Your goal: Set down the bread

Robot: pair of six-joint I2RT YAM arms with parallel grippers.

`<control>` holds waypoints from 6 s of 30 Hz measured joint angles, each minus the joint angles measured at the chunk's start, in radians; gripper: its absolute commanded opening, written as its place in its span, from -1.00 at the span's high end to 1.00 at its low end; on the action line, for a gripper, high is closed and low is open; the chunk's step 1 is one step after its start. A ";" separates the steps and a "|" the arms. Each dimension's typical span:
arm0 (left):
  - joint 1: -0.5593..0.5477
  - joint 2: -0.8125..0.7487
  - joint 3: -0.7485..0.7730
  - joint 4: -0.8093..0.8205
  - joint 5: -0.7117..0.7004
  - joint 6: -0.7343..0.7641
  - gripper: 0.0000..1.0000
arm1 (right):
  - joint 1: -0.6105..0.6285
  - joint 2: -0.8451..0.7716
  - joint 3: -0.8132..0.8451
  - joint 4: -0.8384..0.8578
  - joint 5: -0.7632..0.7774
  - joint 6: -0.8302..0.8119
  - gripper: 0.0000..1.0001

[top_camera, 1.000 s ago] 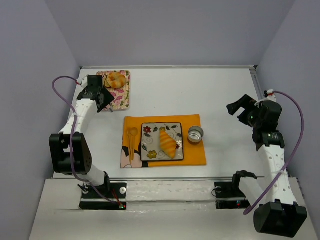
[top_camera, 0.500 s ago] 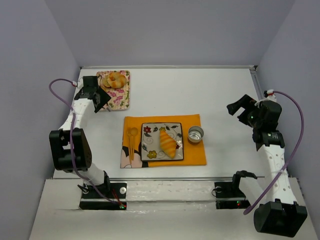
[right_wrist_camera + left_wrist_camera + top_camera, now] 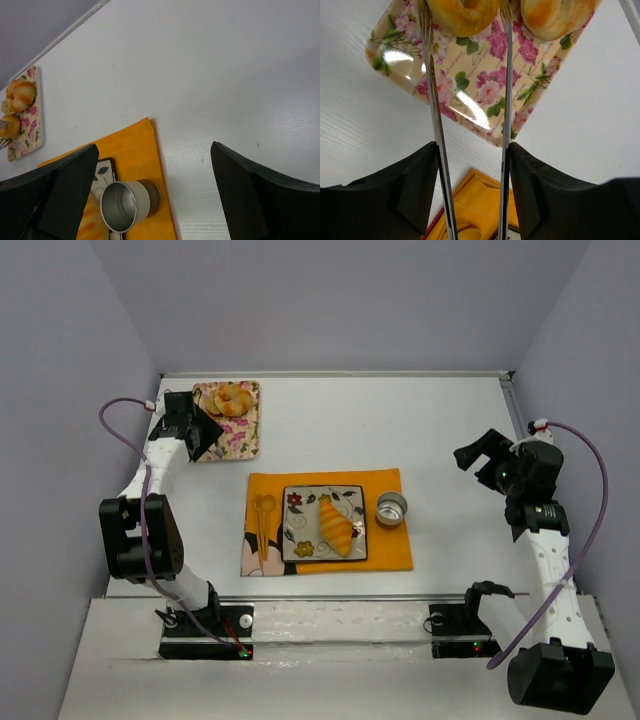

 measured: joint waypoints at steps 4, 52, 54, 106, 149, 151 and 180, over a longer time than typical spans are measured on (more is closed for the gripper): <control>0.004 0.010 0.000 0.012 0.011 -0.010 -0.38 | 0.000 0.000 0.000 0.000 0.000 0.000 -1.00; 0.006 -0.509 -0.213 -0.148 0.120 0.004 0.66 | 0.000 0.001 0.000 0.000 -0.010 0.000 -1.00; 0.003 -0.592 -0.227 -0.218 0.132 0.022 0.65 | 0.000 0.001 0.000 0.000 -0.010 0.000 -1.00; -0.653 -0.683 -0.215 -0.541 0.061 -0.126 -0.02 | 0.000 0.001 0.000 0.001 -0.019 0.000 -1.00; -0.010 -0.177 -0.399 -0.134 -0.319 -0.237 -0.98 | 0.000 -0.001 0.000 0.000 -0.008 0.000 -1.00; -0.010 -0.185 -0.399 -0.143 -0.323 -0.239 -0.98 | 0.000 -0.001 0.000 0.000 -0.006 0.000 -1.00; -0.169 -0.790 -0.237 -0.084 0.045 0.031 -0.98 | 0.000 -0.119 0.000 -0.026 0.145 0.049 -1.00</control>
